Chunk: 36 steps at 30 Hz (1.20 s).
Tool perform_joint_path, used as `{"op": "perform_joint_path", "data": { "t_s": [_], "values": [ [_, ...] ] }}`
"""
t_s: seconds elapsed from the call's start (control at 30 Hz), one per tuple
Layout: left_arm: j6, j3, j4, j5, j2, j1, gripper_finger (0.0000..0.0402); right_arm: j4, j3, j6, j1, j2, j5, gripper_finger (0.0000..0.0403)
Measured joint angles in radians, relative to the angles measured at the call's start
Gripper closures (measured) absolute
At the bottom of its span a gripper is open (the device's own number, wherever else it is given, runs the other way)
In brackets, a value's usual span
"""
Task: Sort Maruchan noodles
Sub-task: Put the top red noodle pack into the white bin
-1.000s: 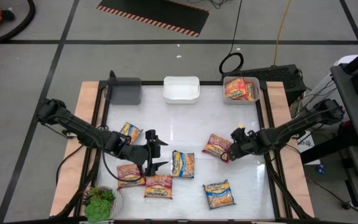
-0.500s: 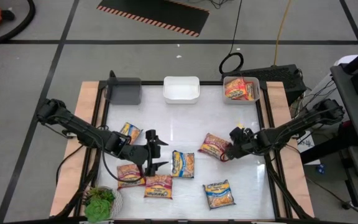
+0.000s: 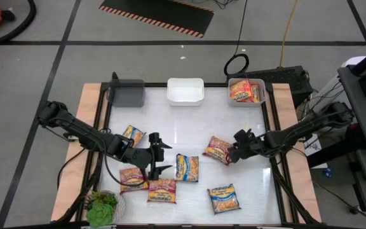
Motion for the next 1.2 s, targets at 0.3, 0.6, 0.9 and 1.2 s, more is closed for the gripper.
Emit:
{"op": "perform_joint_path", "data": {
  "t_s": [0.3,0.6,0.9,1.2],
  "values": [
    [0.001,0.000,0.000,0.000,0.000,0.000,0.0050,0.276,-0.140,-0.053,-0.049,-0.020,-0.074,0.0184],
    [0.002,0.000,-0.001,0.000,0.000,0.000,0.0050,0.485,-0.216,-0.148,-0.066,-0.061,-0.146,0.0208],
    [0.002,0.000,-0.001,0.000,0.000,0.000,0.0050,0.524,-0.221,-0.213,-0.065,-0.101,-0.171,0.0268],
    [0.003,0.000,0.000,-0.001,0.000,0.000,0.0050,0.537,-0.222,-0.271,-0.065,-0.149,-0.164,0.0355]
  ]
}}
